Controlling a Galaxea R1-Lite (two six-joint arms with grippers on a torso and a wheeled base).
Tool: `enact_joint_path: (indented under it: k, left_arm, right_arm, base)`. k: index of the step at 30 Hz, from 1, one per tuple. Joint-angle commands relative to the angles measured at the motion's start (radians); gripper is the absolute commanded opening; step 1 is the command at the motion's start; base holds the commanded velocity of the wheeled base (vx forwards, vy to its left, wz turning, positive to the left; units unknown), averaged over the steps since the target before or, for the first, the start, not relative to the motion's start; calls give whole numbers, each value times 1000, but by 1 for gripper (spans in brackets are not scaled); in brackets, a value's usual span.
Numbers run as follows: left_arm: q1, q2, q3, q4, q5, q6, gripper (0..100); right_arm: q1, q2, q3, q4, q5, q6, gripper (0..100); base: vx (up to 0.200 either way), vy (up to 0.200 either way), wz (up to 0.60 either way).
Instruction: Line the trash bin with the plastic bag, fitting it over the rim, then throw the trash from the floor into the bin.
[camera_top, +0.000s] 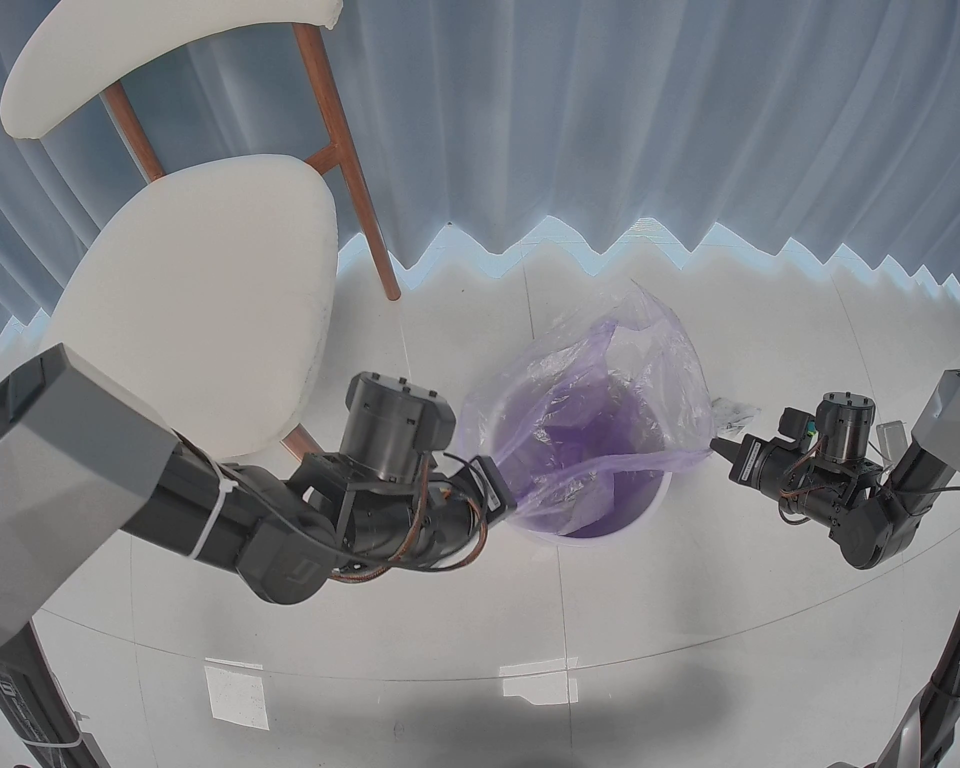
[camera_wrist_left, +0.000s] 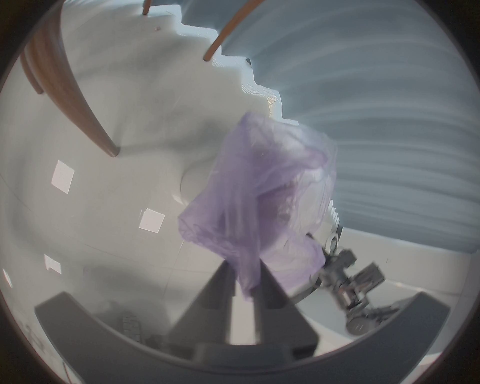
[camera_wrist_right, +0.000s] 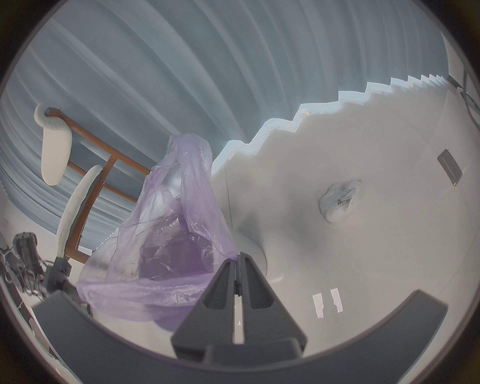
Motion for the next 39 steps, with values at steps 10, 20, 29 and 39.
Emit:
enact_joint_path:
  k: [10,20,29,39]
  left_arm:
    - [-6,146,124,-9,44,461,0]
    - [33,272,115,-178,84,566,0]
    - [33,286,58,-216,90,566,0]
    - [-10,281,73,-334,142,563,0]
  right_arm:
    - [-49,77,-65,16,2,20,0]
    - [-77,143,-118,14,2,45,0]
    - [-92,173,-151,13,1,66,0]
    - [-69,-49,-79,46,8,112,0]
  base:
    - [0,0,0]
    - [0,0,0]
    - [0,0,0]
    - [0,0,0]
